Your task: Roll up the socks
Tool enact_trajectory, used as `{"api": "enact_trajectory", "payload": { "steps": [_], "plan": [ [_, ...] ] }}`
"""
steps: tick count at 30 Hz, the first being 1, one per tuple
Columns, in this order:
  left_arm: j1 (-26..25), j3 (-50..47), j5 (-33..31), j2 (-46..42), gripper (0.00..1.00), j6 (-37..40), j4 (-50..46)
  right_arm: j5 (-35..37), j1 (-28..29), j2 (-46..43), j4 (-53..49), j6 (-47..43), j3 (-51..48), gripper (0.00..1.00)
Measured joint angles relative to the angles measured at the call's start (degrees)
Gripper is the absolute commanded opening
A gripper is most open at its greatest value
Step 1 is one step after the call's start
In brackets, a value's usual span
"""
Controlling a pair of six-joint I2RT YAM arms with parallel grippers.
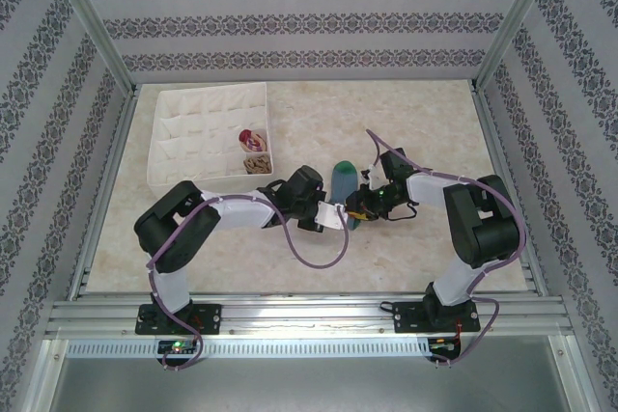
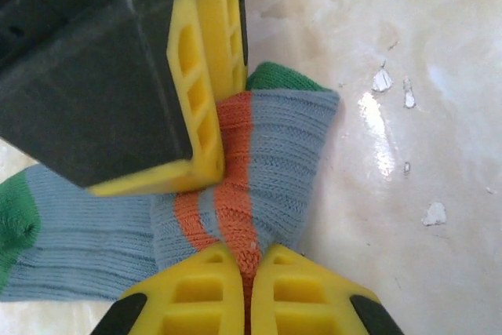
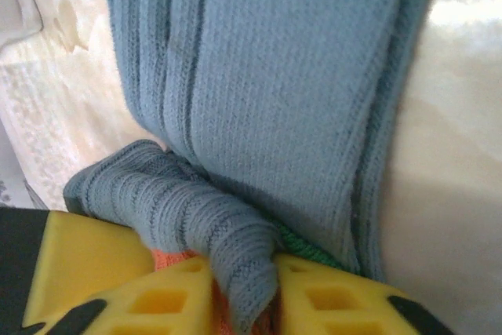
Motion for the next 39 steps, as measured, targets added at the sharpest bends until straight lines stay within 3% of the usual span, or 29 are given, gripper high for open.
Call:
{"api": "enact_trajectory", "payload": {
  "steps": [4, 13, 18, 26, 30, 35, 39],
  "plan": [
    [0.46, 6.60, 5.27, 1.70, 0.00, -2.80, -10.40, 1.38, 0.13, -4.20, -1.99, -0.72, -1.09, 0.54],
    [4.11, 22.62, 19.10, 9.55, 0.00, -14.97, -32.94, 7.91, 0.09, -17.79, -3.82, -1.81, -6.62, 0.56],
    [6.49, 25.57, 24.61, 13.14, 0.01, -21.86, -38.18, 8.28, 0.31, -19.32, -2.32, -2.08, -8.20, 0.56],
    [9.68, 25.77, 31.34, 15.96, 0.09, -32.74, -37.88, 8.13, 3.67, -16.13, 3.19, -3.48, -8.52, 0.54],
    [10.47, 25.83, 32.94, 16.83, 0.11, -37.68, -37.40, 7.96, 5.84, -12.31, 5.31, -4.22, -8.17, 0.48],
    [10.67, 25.83, 32.89, 17.07, 0.22, -41.22, -37.24, 8.28, 7.30, -9.31, 6.08, -4.59, -5.88, 0.20],
    [10.75, 23.61, 32.02, 15.82, 0.32, -41.27, -34.32, 9.09, 7.52, -7.08, 4.98, -4.07, -4.07, 0.07]
  ]
}}
